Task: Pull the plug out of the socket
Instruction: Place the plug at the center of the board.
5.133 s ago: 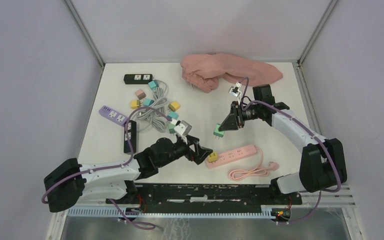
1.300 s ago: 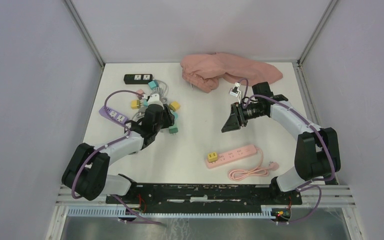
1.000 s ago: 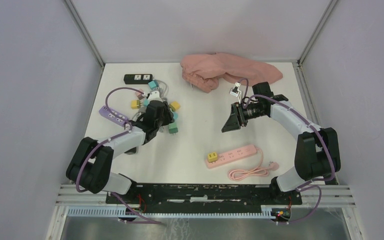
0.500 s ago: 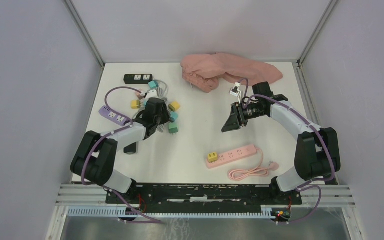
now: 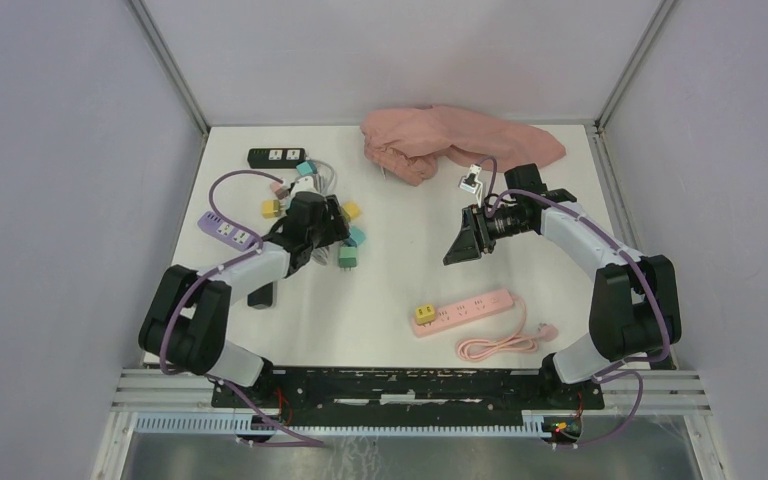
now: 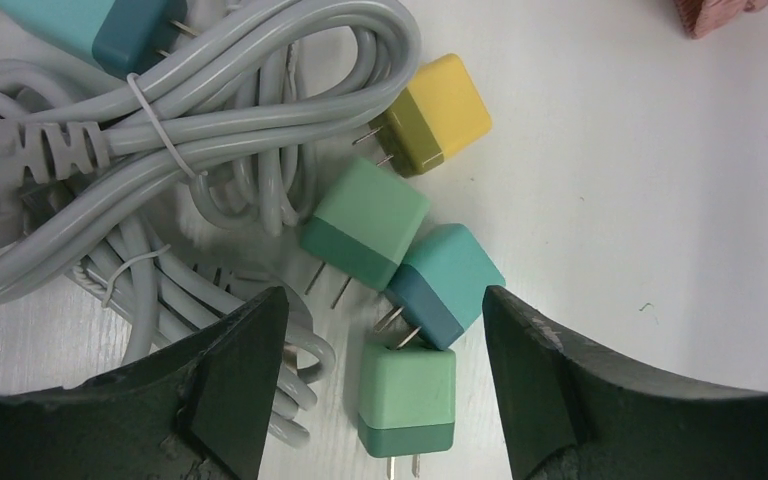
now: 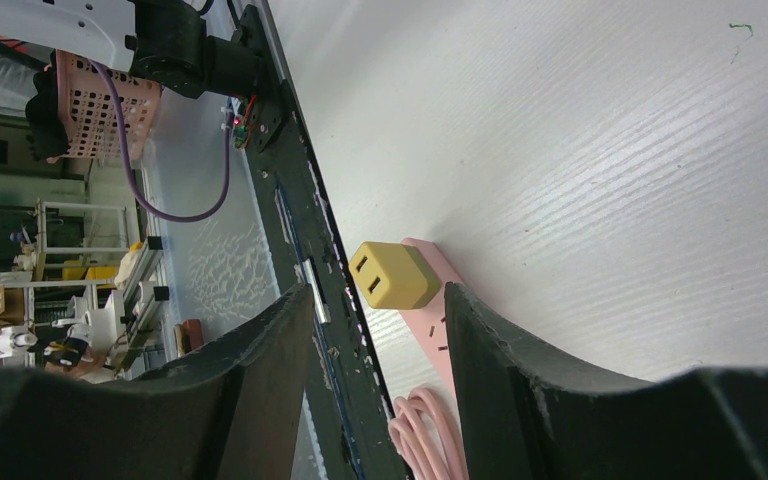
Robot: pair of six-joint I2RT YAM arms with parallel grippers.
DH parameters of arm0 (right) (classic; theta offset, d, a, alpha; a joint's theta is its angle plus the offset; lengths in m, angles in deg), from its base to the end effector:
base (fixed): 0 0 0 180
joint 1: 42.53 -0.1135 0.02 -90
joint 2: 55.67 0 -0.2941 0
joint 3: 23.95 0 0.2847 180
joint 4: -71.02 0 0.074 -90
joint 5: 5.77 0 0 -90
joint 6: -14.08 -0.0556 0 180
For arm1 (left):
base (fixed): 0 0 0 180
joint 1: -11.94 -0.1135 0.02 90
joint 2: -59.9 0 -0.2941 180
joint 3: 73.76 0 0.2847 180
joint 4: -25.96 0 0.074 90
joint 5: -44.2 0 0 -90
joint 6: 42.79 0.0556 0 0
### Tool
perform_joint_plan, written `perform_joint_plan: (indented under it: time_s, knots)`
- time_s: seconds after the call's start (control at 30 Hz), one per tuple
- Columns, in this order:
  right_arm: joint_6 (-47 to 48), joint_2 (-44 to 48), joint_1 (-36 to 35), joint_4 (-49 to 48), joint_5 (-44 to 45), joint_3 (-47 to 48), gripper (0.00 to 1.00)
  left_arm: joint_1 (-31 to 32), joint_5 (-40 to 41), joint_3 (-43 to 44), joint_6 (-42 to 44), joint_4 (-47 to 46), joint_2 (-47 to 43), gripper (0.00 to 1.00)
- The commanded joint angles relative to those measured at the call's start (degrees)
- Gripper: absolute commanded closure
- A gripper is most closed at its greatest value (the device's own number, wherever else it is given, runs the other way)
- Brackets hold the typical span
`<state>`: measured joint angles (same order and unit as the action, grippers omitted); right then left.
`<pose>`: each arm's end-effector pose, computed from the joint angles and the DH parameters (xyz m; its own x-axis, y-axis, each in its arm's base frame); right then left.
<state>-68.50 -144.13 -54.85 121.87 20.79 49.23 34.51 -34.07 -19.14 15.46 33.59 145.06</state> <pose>0.3086 0.1183 0.2421 -0.8279 -0.2399 -0.5069 -0.5606 0.3314 0.7589 0.3196 -0.1206 0.1825 -0.6054 -0.3063 -0.7346 -0.1062 0.9458 -0.3069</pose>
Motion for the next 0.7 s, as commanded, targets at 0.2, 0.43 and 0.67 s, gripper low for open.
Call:
perform_joint_plan:
  time_s: [0.2,0.43,0.67]
  knots:
    - [1.90,1.49,0.19,0.56,-2.21,1.84,0.43,-0.39,-8.95,-2.96,-0.79,-4.18,-11.36,0.18]
    - [2.67,1.98,0.23,1.18,-2.63,1.95,0.44,-0.33,-21.32,-10.08,-1.82,-13.43,-19.11,0.13]
    - [3.64,2.50,0.24,1.85,-2.85,2.08,0.44,-0.26,-32.17,-15.34,-5.51,-22.09,-22.89,0.08]
